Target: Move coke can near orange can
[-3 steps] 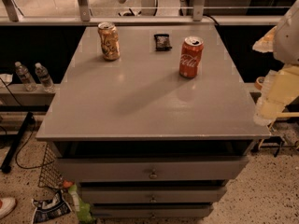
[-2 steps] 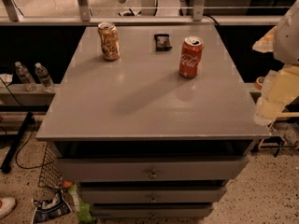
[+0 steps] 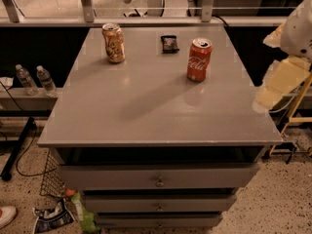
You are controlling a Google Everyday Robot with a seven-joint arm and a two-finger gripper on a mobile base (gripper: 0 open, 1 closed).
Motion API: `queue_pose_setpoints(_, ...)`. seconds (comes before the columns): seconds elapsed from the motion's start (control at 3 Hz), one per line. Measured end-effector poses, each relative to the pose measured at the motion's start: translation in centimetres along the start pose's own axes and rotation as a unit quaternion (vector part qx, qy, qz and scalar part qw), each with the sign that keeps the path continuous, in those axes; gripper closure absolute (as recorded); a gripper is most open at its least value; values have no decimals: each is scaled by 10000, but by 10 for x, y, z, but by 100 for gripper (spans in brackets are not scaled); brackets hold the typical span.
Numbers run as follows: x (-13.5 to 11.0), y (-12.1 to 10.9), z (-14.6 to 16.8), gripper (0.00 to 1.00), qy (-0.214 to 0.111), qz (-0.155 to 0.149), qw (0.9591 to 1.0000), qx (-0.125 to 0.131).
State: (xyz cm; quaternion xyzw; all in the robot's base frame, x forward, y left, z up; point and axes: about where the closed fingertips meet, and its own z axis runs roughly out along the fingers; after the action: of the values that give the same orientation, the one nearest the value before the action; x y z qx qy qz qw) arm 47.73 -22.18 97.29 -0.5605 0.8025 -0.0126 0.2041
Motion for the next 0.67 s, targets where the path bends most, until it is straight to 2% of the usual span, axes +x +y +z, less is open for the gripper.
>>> queue_pose_setpoints(0.33, -14, -36, 23, 0, -344, 621, 9973, 175)
queue_pose_setpoints(0.67, -30, -61, 47, 0, -681, 1171, 9905, 238)
